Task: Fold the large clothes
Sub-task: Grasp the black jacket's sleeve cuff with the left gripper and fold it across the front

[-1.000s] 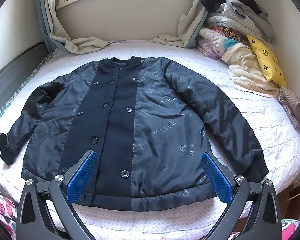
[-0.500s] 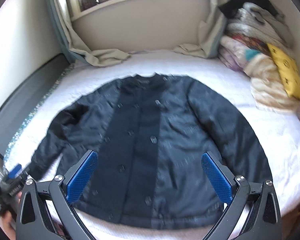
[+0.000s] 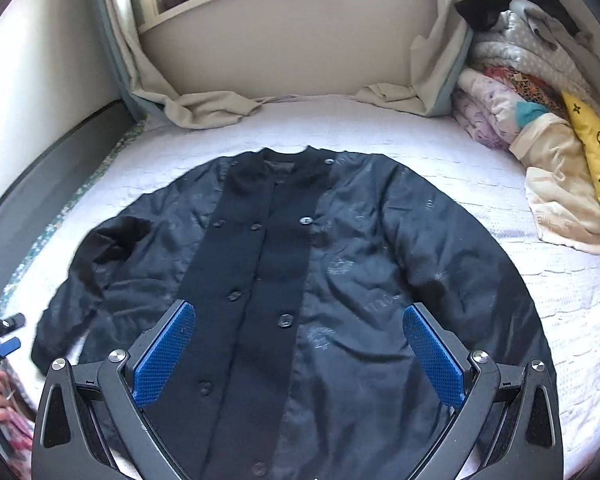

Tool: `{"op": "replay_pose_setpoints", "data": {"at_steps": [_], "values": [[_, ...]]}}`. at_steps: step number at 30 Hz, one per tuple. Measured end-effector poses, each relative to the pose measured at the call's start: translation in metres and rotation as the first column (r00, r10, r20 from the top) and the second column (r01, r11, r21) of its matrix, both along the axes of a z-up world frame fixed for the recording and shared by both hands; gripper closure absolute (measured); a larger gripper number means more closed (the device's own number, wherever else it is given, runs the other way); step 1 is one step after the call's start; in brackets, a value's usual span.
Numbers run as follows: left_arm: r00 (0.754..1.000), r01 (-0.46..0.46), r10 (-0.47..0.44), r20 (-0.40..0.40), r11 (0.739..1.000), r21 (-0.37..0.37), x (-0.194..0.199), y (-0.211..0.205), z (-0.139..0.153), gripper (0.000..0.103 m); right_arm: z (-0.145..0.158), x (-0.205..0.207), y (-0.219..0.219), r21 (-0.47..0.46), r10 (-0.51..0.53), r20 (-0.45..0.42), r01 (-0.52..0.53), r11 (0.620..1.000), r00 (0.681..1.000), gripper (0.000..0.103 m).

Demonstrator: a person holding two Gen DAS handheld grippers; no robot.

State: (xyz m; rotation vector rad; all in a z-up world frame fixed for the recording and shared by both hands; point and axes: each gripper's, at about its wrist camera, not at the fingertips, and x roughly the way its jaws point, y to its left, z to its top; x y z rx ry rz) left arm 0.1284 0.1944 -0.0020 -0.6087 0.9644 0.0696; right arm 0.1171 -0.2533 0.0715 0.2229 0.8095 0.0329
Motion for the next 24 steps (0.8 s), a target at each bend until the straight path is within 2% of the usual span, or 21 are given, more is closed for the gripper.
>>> {"op": "replay_pose_setpoints", "data": {"at_steps": [4,5,8,10,14,16,18,19,21,23,24], "values": [[0.997,-0.073,0.066,-0.051,0.986,-0.152,0.0,0.015,-0.035,0.011,-0.012,0.006,-0.002,0.047,0.014,-0.032,-0.013,0.999,0.999,0.0],[0.993,-0.106,0.093,-0.071,0.971,-0.212,-0.001,0.017,-0.047,0.011,-0.013,0.006,-0.001,0.051,0.019,-0.034,-0.017,0.999,0.999,0.0],[0.983,-0.183,0.162,-0.089,0.927,-0.328,-0.005,0.022,-0.07,0.011,-0.015,0.008,0.004,0.043,0.032,-0.036,-0.031,0.999,0.999,0.0],[0.974,-0.226,0.203,-0.099,0.907,-0.356,-0.001,0.026,-0.082,0.011,-0.017,0.01,0.006,0.04,0.035,-0.042,-0.033,0.999,0.999,0.0],[0.951,-0.308,0.3,-0.076,0.889,-0.339,0.009,0.039,-0.094,0.015,-0.024,0.016,0.006,0.047,0.029,-0.061,-0.026,0.999,0.998,0.0],[0.934,-0.353,0.352,-0.062,0.879,-0.321,0.012,0.045,-0.094,0.023,-0.028,0.018,0.005,0.05,0.025,-0.072,-0.021,0.999,0.997,0.0],[0.925,-0.374,0.377,-0.053,0.875,-0.307,0.018,0.051,-0.097,0.04,-0.033,0.021,0.005,0.05,0.023,-0.086,-0.019,0.999,0.996,0.0],[0.921,-0.38,0.386,-0.046,0.87,-0.314,0.019,0.055,-0.099,0.045,-0.035,0.022,0.005,0.048,0.023,-0.092,-0.019,0.999,0.996,0.0],[0.91,-0.4,0.413,-0.042,0.843,-0.359,0.022,0.066,-0.104,0.06,-0.042,0.025,0.005,0.046,0.024,-0.111,-0.019,0.999,0.994,0.0],[0.896,-0.421,0.442,-0.045,0.812,-0.405,0.025,0.077,-0.107,0.07,-0.048,0.028,0.004,0.045,0.023,-0.128,-0.018,0.999,0.992,0.0],[0.892,-0.428,0.451,-0.046,0.805,-0.411,0.026,0.081,-0.106,0.073,-0.051,0.029,0.004,0.044,0.022,-0.136,-0.016,0.999,0.99,0.0]]}}
